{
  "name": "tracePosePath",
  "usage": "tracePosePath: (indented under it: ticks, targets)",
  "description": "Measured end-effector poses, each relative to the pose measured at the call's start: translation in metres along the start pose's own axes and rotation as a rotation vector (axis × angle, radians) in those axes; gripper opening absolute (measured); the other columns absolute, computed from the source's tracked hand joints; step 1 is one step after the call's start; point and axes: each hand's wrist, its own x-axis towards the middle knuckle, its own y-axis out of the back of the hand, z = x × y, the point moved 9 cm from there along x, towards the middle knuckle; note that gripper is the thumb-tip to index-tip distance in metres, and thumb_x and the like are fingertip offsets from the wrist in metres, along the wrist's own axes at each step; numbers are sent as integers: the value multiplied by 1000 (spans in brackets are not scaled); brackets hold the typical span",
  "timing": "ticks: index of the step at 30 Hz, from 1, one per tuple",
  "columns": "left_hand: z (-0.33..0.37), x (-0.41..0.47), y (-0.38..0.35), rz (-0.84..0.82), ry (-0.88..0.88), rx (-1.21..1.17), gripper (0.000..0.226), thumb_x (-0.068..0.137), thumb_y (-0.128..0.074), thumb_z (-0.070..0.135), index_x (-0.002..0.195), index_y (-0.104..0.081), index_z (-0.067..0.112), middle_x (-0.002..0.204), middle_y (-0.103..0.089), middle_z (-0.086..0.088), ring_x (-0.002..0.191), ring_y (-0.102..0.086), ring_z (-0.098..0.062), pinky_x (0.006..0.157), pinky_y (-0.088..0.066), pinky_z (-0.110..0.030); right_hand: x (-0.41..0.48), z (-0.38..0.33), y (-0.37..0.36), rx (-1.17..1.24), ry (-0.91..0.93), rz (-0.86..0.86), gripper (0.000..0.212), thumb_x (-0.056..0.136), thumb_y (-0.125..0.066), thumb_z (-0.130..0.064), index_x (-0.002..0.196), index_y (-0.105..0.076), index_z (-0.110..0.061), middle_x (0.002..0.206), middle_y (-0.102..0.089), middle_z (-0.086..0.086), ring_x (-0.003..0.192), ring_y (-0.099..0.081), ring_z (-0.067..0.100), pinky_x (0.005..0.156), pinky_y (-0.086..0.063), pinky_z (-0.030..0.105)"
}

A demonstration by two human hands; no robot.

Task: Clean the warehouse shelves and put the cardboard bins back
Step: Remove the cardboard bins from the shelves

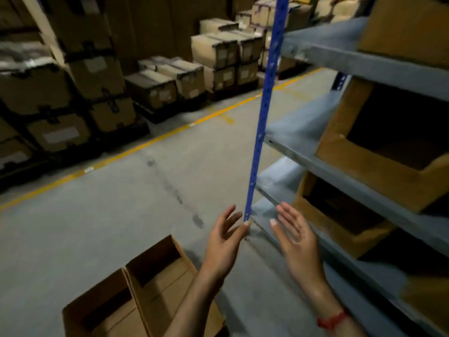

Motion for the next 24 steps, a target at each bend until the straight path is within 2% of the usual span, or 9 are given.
tracePosePath:
  ticks: [3, 5, 7, 9, 12, 18, 20, 22, 24]
  targets:
    - [52, 6, -53, -87, -100, 20, 52, 94, -66, 19, 143, -49, 27, 135, -61, 6, 112, -62, 4, 86, -53, -14, 10, -48, 51, 11, 84, 117, 42, 90, -70, -22, 126, -56, -38, 130, -63, -13, 121, -58, 0, 99, -48, 25]
    - [88, 8, -92, -145, -189, 31, 53, 94, -67, 20, 143, -49, 28, 135, -62, 7, 115, -62, -1, 90, -53, -17, 15, -82, 88, 22, 154, 201, 42, 89, -70, -21, 127, -57, -33, 128, -64, -10, 120, -59, 2, 97, -50, 23]
    - [116, 9, -126, -194, -263, 39, 53, 94, -66, 19, 143, -49, 26, 134, -62, 7, 118, -62, -3, 88, -52, -14, 17, -111, 122, 39, 218, 272, 39, 89, -70, -16, 124, -59, -30, 125, -65, -10, 117, -60, 1, 91, -51, 16]
    - [145, 9, -165, -255, -337, 55, 54, 93, -67, 21, 143, -48, 28, 135, -61, 9, 118, -61, -1, 90, -52, -13, 16, -138, 156, 19, 293, 346, 37, 89, -71, -14, 121, -60, -31, 122, -65, -13, 114, -61, -1, 84, -49, 9]
    - [181, 10, -219, -343, -439, 44, 54, 93, -67, 20, 144, -48, 28, 135, -61, 9, 116, -62, 1, 96, -52, -18, 14, -172, 203, -15, 379, 429, 37, 90, -70, -19, 120, -59, -37, 121, -65, -15, 115, -59, -4, 86, -49, 9]
    - [231, 15, -287, -407, -566, 35, 54, 94, -68, 24, 144, -47, 31, 138, -56, 11, 120, -56, 5, 86, -51, -11, 14, -225, 273, -71, 537, 589, 39, 90, -68, -20, 125, -56, -33, 129, -62, -11, 122, -56, 0, 96, -49, 16]
    - [247, 27, -296, -384, -594, 33, 55, 94, -67, 24, 144, -46, 29, 142, -54, 7, 126, -54, -4, 93, -50, -16, 22, -237, 285, -127, 569, 629, 42, 90, -69, -22, 130, -55, -30, 134, -59, -10, 126, -52, 0, 101, -48, 23]
    - [264, 41, -301, -340, -624, 57, 57, 94, -67, 26, 146, -42, 29, 147, -49, 4, 134, -47, -13, 106, -45, -29, 32, -247, 296, -183, 588, 678, 48, 90, -68, -25, 136, -52, -24, 137, -55, -9, 129, -48, -2, 105, -44, 27]
    - [279, 57, -304, -293, -635, 69, 63, 93, -68, 31, 149, -37, 28, 152, -43, 1, 139, -40, -18, 113, -39, -40, 45, -259, 304, -238, 606, 721, 53, 89, -68, -29, 138, -50, -22, 135, -53, -12, 126, -45, -10, 105, -39, 17]
